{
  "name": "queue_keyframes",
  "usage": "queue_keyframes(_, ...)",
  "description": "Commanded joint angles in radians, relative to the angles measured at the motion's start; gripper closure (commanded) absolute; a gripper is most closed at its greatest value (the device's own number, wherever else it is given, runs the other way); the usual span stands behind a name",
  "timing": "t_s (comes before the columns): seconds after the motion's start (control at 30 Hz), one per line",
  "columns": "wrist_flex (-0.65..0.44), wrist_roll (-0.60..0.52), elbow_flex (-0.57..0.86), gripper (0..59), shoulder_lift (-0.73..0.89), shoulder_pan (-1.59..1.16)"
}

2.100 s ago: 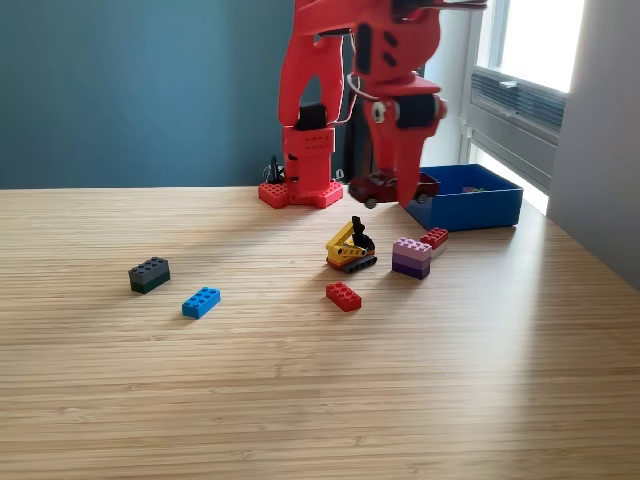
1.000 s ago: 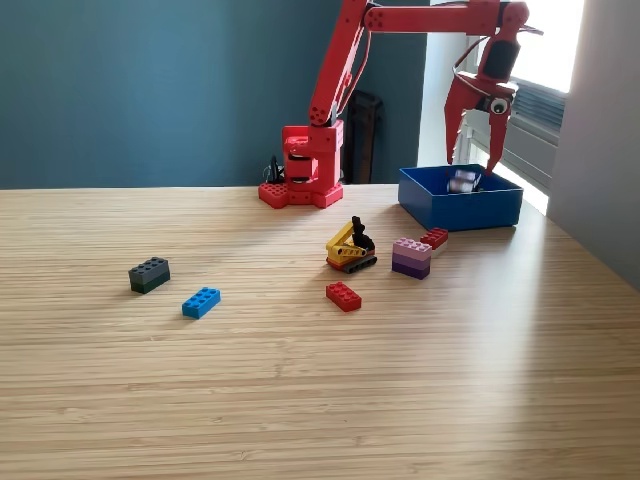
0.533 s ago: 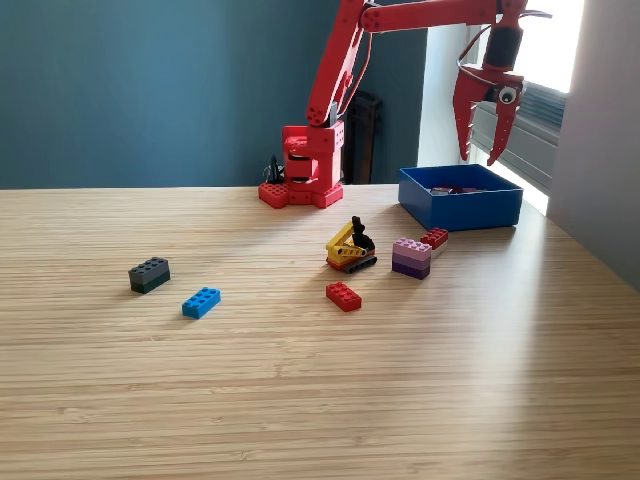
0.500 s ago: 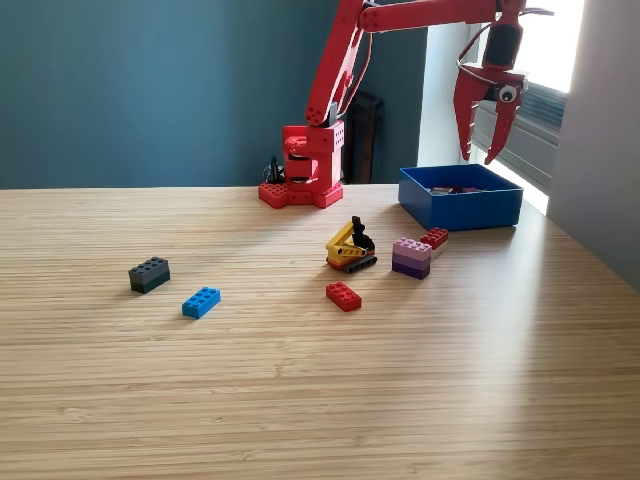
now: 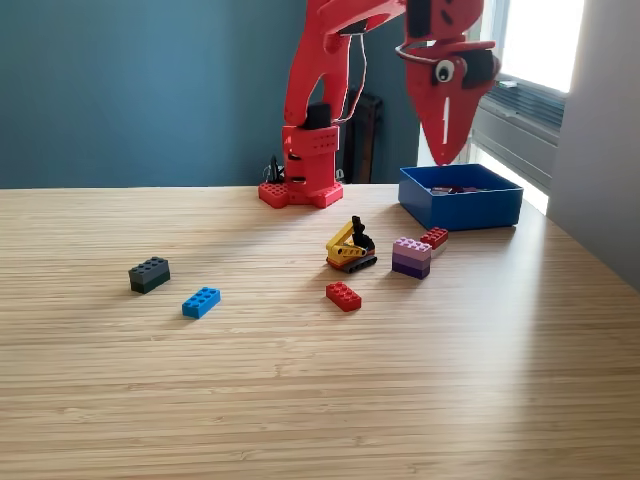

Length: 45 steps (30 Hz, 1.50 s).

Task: Grasp a lego block and put it in the bin.

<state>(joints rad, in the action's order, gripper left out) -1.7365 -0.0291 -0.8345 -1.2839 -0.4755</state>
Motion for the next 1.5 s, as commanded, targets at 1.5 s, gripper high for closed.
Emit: queue_keyframes(1.5,-0.002,0.262,-0.135,58.6,-0.017,0.739)
